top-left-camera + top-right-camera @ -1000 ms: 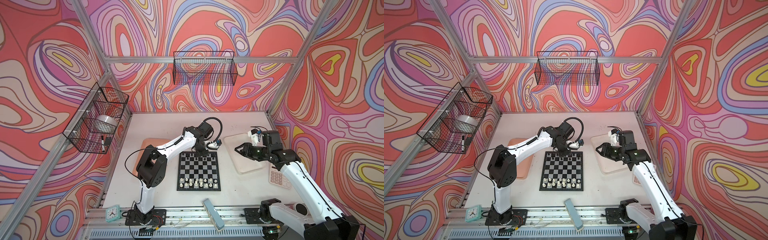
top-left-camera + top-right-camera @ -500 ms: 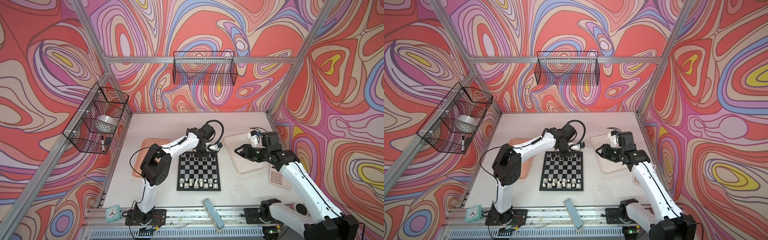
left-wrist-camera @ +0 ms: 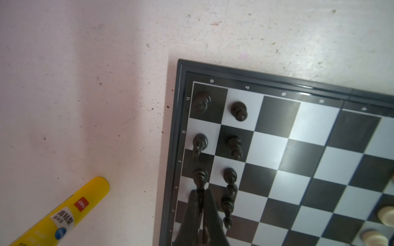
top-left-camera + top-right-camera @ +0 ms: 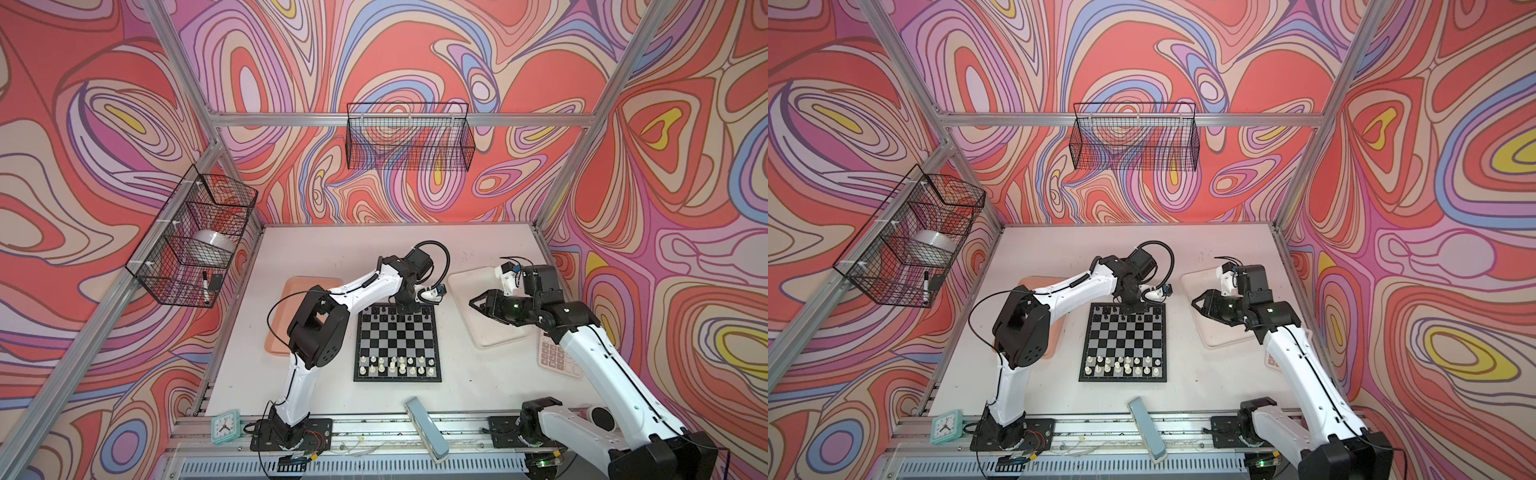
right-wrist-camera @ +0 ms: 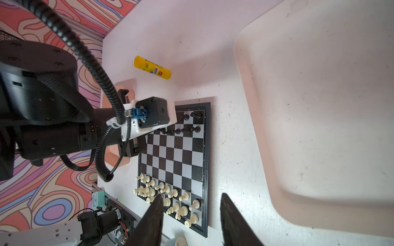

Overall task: Set up the chess pieces on the board
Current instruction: 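Lower the black piece onto the black pieces' back row with the left gripper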

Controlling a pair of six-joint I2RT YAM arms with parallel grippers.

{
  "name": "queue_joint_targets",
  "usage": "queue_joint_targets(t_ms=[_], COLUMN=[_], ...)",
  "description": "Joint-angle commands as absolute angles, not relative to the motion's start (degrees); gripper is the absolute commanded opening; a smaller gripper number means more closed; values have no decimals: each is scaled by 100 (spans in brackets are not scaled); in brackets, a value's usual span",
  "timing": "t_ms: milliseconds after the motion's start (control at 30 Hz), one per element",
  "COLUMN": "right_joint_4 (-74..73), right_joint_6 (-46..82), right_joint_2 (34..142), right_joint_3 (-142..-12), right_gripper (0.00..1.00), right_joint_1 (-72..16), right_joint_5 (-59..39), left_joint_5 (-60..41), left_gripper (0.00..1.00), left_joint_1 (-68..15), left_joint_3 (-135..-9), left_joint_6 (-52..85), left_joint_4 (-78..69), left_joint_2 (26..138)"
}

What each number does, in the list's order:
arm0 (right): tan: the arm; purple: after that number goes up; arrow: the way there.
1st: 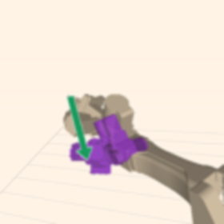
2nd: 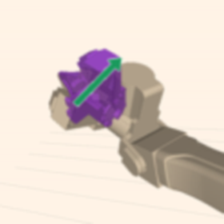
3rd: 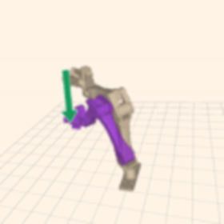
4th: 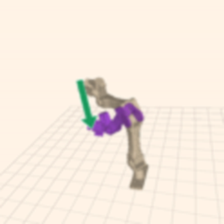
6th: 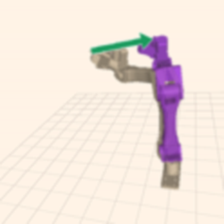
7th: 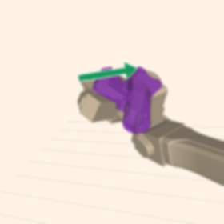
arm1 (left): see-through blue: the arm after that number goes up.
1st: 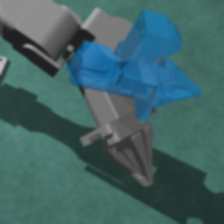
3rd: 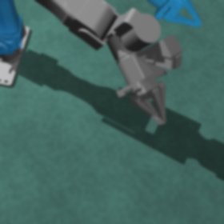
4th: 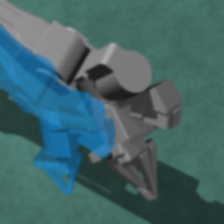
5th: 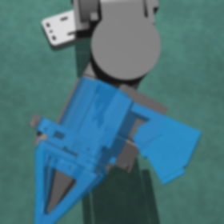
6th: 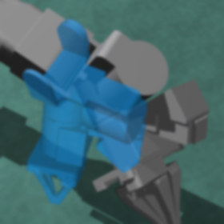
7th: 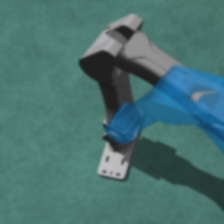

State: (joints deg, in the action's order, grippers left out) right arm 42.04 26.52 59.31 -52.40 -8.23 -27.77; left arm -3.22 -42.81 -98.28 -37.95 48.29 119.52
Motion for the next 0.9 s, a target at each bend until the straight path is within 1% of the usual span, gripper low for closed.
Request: queue_joint_targets(t_ms=[0,433,867], right_joint_4=[4220,4172,4163], right_joint_6=[2575,2566,2560], right_joint_2=[5846,5895,5915], right_joint_3=[-5179,-5146,-5174], right_gripper=[45,45,45], right_joint_1=[-807,-805,-802], right_joint_5=[-2694,-2716,-2725], left_joint_5=[-257,-119,-147], left_gripper=[0,0,0], left_joint_1=[-4307,-4307,-4307], left_joint_3=[-9837,-9670,-9755], left_joint_6=[-3971,-4107,-4162], left_joint_4=[4808,4689,4825], left_joint_2=[12041,12133,12285])
